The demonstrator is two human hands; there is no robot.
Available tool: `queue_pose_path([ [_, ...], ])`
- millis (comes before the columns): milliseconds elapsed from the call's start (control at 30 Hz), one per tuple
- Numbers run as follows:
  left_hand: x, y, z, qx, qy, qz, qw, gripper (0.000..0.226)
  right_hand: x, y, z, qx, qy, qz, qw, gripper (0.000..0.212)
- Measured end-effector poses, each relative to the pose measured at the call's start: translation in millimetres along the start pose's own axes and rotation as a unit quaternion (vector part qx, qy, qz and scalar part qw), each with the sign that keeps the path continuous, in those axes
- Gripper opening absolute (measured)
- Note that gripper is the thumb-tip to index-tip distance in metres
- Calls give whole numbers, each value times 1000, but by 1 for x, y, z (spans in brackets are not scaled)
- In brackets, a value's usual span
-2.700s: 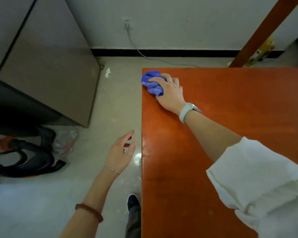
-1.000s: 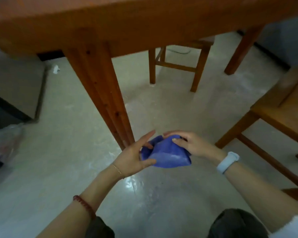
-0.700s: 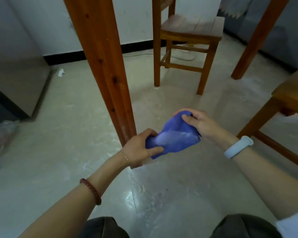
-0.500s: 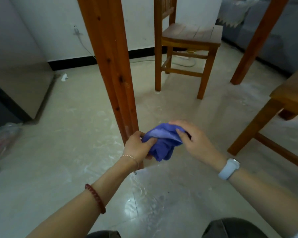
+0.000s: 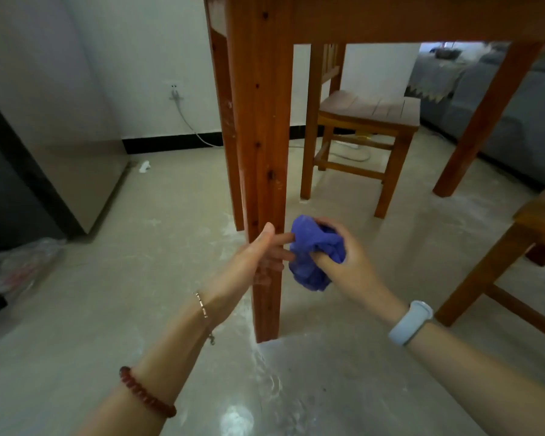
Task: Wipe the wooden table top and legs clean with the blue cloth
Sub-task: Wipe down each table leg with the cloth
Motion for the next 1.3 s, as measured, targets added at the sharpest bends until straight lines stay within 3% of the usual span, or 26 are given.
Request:
queue_pose_path([
  [67, -20, -23, 2, 83, -130, 7, 988, 29, -4, 25, 11, -42, -33, -20, 998, 52],
  [133, -44, -46, 5, 166, -247, 0, 955, 15, -10, 59, 22, -110, -92, -69, 987, 63],
  [233, -72, -74, 18, 229, -330, -10, 916, 13, -12, 122, 33, -295, -210, -176, 915, 65],
  [333, -83, -81, 40, 213, -270, -40, 938, 21, -1, 176, 43, -398, -311, -268, 820, 59],
  [467, -74, -60, 52, 169, -137, -64, 974, 37, 24, 182, 54, -379, -362, -344, 779, 57],
  [567, -75, -35, 51, 151, -119, -93, 977, 46, 49, 113, 42, -412, -291, -409, 760, 50],
  [667, -75, -6, 50, 123, -95, -54, 986, 50, 74, 14, 22, -454, -187, -471, 733, 40],
  [833, -66, 47, 44, 99, -84, -17, 991, 40, 105, -106, 7, -486, -69, -515, 703, 23],
  [967, -59, 82, 43, 58, -77, 10, 995, 43, 119, -198, 3, -436, 45, -591, 677, 20],
  [1067, -56, 101, 44, 47, -106, 24, 993, 46, 110, -233, 4, -334, 124, -626, 694, 32],
  [1133, -52, 112, 42, 41, -134, 23, 990, 42, 99, -227, -1, -339, 135, -578, 730, 38],
  [1300, -41, 131, 36, 23, -199, 11, 980, 33, 95, -150, -6, -427, 26, -417, 802, 40],
])
Point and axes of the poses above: each hand's wrist, its own z-axis towards the middle knuckle, its own x-axis out of the palm, y = z × x, the point moved 5 cm from there along z, towards the middle knuckle, and after that the axes turned 11 degrees about x, right-handed, at the moved point
